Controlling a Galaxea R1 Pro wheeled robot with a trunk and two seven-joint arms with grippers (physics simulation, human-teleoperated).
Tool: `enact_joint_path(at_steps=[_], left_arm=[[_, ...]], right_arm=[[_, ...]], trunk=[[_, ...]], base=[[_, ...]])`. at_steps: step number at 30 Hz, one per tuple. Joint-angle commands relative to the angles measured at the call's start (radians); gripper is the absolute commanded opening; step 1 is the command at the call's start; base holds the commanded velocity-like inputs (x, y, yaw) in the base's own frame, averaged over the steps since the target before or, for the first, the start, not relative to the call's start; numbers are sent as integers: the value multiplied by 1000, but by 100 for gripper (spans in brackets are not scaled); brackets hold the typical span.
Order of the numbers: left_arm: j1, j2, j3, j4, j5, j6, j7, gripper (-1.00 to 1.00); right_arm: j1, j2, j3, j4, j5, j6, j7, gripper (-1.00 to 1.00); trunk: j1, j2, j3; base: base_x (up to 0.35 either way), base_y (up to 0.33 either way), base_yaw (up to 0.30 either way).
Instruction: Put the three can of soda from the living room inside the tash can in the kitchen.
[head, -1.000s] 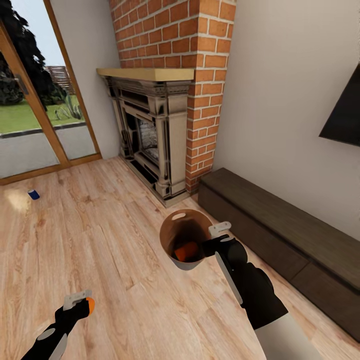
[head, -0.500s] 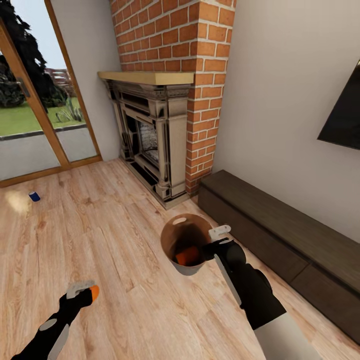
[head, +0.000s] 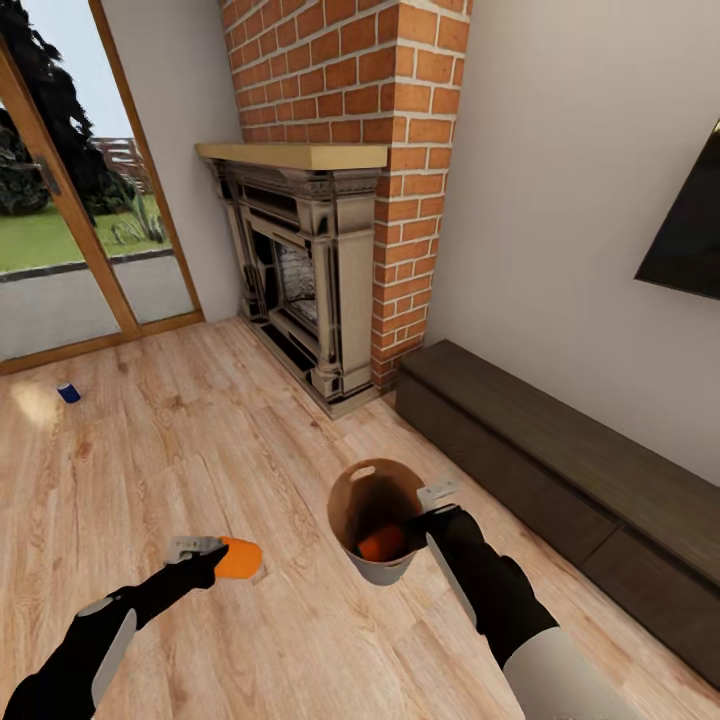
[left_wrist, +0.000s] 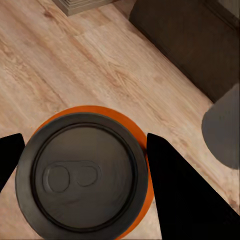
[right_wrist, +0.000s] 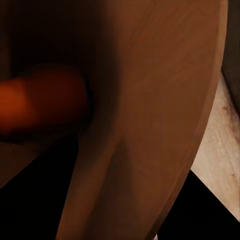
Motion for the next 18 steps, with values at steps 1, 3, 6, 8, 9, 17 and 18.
enact_joint_path(at_steps=[1, 3, 6, 8, 9, 17, 18], left_arm=[[0, 0, 2, -29, -3, 35, -36, -100], [0, 0, 7, -75, -3, 92, -82, -100], [0, 0, 9, -103, -2, 134, -124, -100], [0, 0, 13, -121, -2, 153, -176, -100], [0, 0, 16, -126, -2, 158, -196, -100], [0, 0, 88, -204, -1, 305, -381, -100], [0, 0, 99, -219, -1, 326, -411, -100]], right_arm=[[-1, 0, 0, 12, -2, -4, 2, -100], [-1, 0, 1, 43, -1, -8, 2, -100], [-1, 0, 1, 72, 0, -36, 1, -100], [-2, 0, 1, 97, 1, -60, 0, -100], [-2, 0, 1, 106, 2, -66, -1, -100], [-2, 0, 2, 142, 3, -86, -1, -100], [-2, 1, 2, 149, 3, -89, -1, -100]], trunk=[[0, 0, 0], [0, 0, 0], [0, 0, 0], [0, 0, 0], [0, 0, 0], [0, 0, 0], [0, 0, 0]], base=[[0, 0, 0], [0, 0, 0], [0, 0, 0], [0, 0, 0], [0, 0, 0], [0, 0, 0], [0, 0, 0]])
